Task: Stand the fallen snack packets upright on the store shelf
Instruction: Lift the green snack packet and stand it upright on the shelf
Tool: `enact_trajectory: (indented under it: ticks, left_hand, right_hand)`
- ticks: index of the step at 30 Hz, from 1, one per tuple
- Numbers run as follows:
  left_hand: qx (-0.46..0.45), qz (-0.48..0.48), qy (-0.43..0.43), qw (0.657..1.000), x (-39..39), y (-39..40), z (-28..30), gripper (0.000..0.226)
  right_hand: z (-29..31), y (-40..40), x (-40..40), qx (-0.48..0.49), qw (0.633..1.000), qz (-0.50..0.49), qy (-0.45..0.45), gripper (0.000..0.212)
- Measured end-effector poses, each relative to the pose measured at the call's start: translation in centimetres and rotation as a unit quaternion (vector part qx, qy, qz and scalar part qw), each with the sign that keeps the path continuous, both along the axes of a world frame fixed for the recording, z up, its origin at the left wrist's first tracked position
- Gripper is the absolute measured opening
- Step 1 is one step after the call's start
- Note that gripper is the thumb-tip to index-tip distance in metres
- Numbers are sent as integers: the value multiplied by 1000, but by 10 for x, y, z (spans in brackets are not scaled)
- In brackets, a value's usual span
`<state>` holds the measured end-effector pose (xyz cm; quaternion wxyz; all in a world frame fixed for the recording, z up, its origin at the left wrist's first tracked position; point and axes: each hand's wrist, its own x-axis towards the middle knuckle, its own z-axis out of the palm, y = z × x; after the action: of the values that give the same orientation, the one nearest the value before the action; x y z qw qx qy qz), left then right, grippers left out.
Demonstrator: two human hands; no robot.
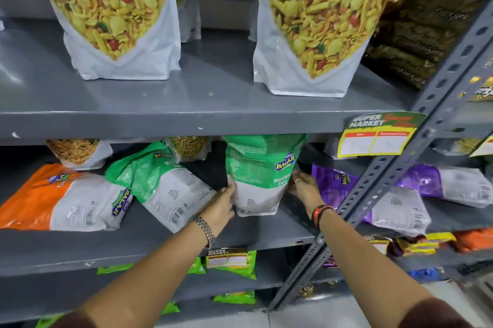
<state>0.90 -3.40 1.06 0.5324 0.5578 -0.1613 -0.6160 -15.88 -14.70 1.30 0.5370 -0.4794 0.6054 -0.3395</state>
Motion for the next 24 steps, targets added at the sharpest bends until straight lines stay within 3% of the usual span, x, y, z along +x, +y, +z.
enact_trajectory:
  ticks: [2, 5, 10, 13, 16, 19, 24]
  left_hand:
    - [35, -76, 59, 995, -10, 9, 0, 52]
    - [49, -93, 50, 993, -19, 5, -1, 66]
    - [21, -3, 66, 998, -26, -25, 0, 47]
    - [9, 23, 78, 997, -29, -46, -4, 41]
    - [3, 31, 32, 999, -26, -54, -6, 44]
    - [18, 28, -18, 999, -22, -45, -14, 46]
    - [81, -9, -156, 984, -29, -11, -33, 62]
  right_hand:
    - [3, 2, 1, 7, 1000, 4, 9, 32]
    - [2, 16, -3, -4, 1000, 15, 27, 28]
    - [-11, 60, -11, -64, 987, 68, 127, 25]
    - [-16, 79, -1, -78, 982, 108, 131, 29]
    - [-14, 79, 6, -102, 979, 113, 136, 35]
    - [-15, 76, -4, -92, 980, 110, 135, 27]
    - [-10, 45, -16, -56, 995, 18, 84, 23]
